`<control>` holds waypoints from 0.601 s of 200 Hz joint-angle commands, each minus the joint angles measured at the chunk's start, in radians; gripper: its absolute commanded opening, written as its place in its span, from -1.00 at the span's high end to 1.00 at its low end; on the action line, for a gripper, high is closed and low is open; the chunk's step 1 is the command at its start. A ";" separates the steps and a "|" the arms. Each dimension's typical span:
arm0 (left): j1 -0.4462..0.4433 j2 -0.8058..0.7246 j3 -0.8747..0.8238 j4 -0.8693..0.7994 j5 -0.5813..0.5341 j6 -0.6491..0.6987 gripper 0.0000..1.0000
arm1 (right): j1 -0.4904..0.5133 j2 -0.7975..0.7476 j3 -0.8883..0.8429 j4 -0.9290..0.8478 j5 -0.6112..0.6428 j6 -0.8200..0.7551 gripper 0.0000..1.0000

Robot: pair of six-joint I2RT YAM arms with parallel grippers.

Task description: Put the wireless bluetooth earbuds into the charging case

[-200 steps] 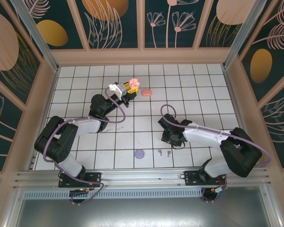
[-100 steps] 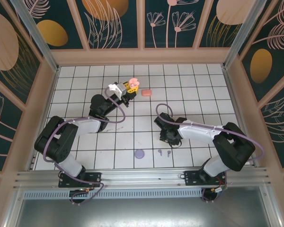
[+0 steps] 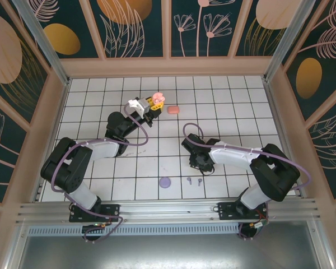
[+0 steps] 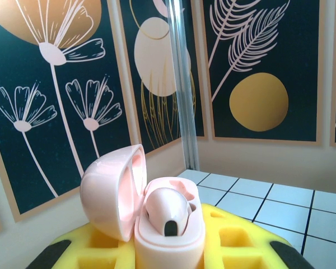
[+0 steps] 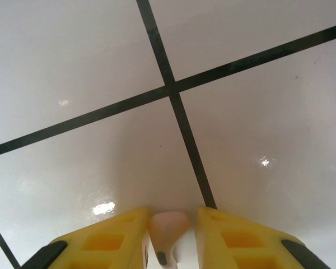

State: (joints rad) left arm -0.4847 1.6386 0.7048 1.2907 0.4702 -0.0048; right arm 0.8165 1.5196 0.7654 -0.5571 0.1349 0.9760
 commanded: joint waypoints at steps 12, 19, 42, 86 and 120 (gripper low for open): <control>-0.006 -0.002 0.006 0.026 0.010 -0.001 1.00 | 0.004 0.039 0.011 0.023 0.025 -0.032 0.50; -0.006 -0.003 0.006 0.023 0.010 0.001 1.00 | 0.004 0.038 0.011 0.024 0.027 -0.035 0.52; -0.006 -0.006 0.007 0.018 0.010 0.000 1.00 | 0.004 0.025 0.012 0.029 0.031 -0.048 0.64; -0.006 -0.014 0.022 -0.010 0.021 0.005 1.00 | 0.002 -0.044 0.036 0.014 0.074 -0.067 0.68; -0.006 -0.023 0.031 -0.017 0.037 0.032 1.00 | -0.025 -0.120 0.108 0.004 0.111 -0.112 0.69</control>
State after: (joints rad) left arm -0.4847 1.6386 0.7052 1.2671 0.4801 -0.0010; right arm 0.8127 1.4719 0.7994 -0.5575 0.1837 0.9127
